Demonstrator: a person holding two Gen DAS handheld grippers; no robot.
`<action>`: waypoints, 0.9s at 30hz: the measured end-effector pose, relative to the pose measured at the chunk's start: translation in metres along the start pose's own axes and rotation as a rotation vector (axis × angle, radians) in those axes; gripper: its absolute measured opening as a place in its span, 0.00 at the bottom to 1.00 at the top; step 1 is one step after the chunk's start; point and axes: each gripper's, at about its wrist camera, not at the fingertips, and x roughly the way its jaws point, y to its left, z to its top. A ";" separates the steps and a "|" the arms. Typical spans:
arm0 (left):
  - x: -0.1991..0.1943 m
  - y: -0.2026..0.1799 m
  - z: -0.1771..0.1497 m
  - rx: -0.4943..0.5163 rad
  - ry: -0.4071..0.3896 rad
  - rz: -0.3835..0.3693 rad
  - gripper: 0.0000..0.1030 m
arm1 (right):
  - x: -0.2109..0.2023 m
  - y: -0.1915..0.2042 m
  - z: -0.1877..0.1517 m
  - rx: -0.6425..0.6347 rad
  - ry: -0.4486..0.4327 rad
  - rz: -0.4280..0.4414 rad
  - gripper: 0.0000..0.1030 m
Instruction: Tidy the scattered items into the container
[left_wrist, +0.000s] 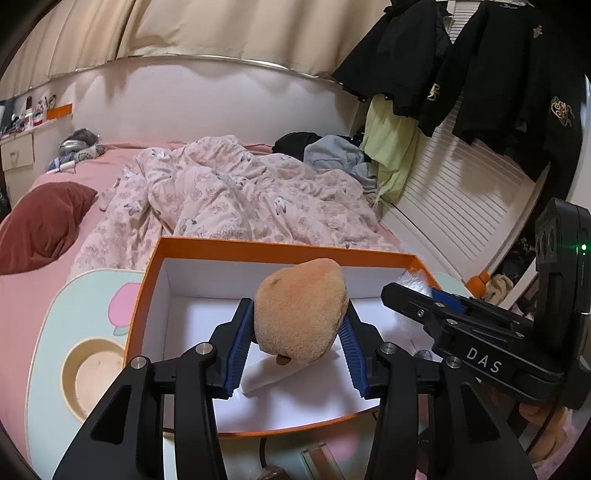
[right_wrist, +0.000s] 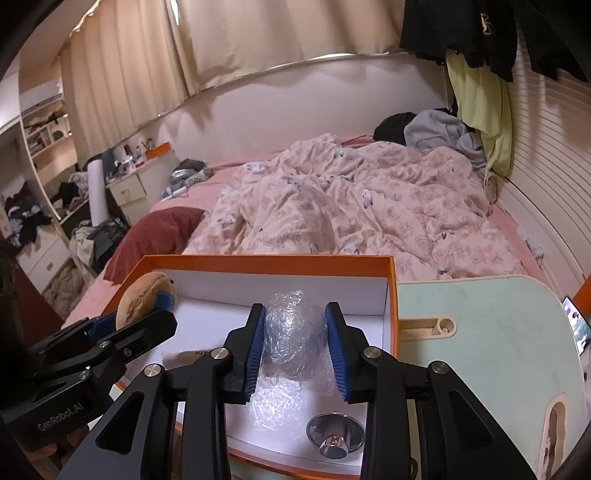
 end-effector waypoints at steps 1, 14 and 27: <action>0.000 0.001 0.000 -0.004 0.003 -0.003 0.45 | -0.001 0.000 0.000 0.002 -0.006 0.007 0.35; -0.010 0.002 0.000 -0.017 -0.032 -0.016 0.54 | -0.020 -0.001 0.001 0.024 -0.102 0.031 0.67; -0.070 0.007 -0.005 -0.030 -0.062 -0.011 0.54 | -0.057 0.002 -0.017 0.020 -0.078 0.064 0.67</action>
